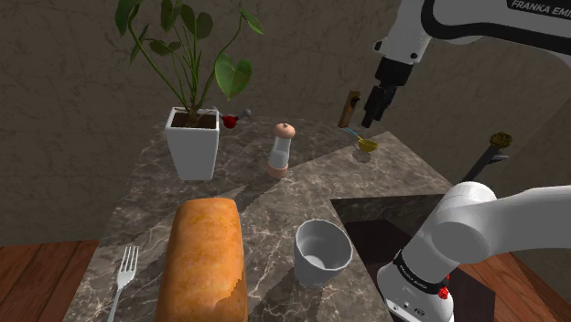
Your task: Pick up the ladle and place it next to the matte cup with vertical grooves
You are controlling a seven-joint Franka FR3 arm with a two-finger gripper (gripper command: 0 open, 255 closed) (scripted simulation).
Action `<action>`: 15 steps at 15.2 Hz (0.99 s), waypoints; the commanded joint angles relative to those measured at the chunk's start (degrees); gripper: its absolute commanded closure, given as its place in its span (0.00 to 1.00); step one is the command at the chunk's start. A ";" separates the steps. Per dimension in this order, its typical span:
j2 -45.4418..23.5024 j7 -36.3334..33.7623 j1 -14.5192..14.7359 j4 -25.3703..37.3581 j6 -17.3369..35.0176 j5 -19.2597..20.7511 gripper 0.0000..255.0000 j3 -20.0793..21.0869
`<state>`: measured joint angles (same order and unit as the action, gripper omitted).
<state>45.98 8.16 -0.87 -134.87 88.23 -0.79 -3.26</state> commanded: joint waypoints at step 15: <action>-21.33 3.75 -6.38 5.35 14.89 2.08 0.00 -12.56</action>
<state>26.13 11.75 -6.91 -130.37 102.55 1.44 -15.05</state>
